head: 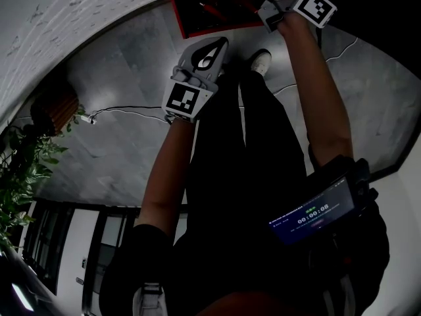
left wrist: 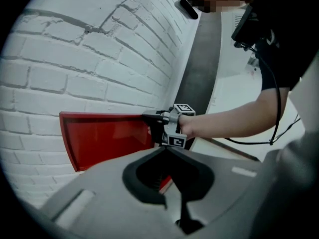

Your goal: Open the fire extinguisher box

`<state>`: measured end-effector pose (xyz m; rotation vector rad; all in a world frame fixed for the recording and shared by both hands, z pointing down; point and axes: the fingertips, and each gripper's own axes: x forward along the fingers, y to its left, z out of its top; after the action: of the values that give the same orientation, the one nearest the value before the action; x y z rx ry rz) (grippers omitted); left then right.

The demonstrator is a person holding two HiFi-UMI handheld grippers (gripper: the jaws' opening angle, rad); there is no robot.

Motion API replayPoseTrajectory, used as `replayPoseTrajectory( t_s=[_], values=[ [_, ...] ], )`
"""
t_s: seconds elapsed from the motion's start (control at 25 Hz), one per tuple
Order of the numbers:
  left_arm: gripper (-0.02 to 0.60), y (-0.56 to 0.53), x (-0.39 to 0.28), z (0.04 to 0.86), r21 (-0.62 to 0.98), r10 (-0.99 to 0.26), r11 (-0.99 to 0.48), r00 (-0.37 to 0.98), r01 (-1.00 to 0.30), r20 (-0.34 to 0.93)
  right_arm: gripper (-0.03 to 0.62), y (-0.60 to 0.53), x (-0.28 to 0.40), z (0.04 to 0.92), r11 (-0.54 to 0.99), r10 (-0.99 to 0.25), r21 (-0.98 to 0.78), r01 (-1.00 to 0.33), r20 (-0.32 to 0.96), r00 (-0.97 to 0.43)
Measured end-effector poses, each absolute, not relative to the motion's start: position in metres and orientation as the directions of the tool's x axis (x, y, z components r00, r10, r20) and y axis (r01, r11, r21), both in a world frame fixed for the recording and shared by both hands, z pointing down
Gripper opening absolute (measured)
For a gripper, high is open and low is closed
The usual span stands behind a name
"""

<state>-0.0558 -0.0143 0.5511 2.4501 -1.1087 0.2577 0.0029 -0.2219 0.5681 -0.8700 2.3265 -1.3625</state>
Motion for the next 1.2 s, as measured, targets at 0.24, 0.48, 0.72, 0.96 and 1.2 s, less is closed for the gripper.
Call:
replayPoseTrajectory(
  t_s=[0.24, 0.48, 0.72, 0.96, 1.2],
  values=[
    [0.002, -0.021, -0.063, 0.551, 0.31, -0.673, -0.579, 0.657, -0.754, 0.341, 0.072, -0.242, -0.001, 0.572, 0.361, -0.645, -0.862, -0.356, 0.045, -0.763],
    [0.002, -0.025, -0.071, 0.548, 0.303, -0.68, -0.573, 0.648, -0.761, 0.342, 0.146, -0.25, 0.0, 0.571, 0.342, -0.67, -0.859, -0.381, 0.061, -0.74],
    [0.002, -0.025, -0.075, 0.54, 0.288, -0.688, -0.572, 0.641, -0.768, 0.341, 0.216, -0.239, 0.009, 0.568, 0.354, -0.663, -0.852, -0.385, 0.062, -0.746],
    [0.002, -0.022, -0.082, 0.507, 0.272, -0.687, -0.581, 0.641, -0.767, 0.342, 0.224, -0.193, 0.019, 0.524, 0.457, -0.596, -0.788, -0.413, 0.073, -0.799],
    [0.002, -0.029, -0.079, 0.427, 0.237, -0.715, -0.599, 0.644, -0.765, 0.273, 0.056, -0.133, 0.015, 0.41, 0.761, -0.506, -0.459, -0.459, 0.023, -0.862]
  ],
)
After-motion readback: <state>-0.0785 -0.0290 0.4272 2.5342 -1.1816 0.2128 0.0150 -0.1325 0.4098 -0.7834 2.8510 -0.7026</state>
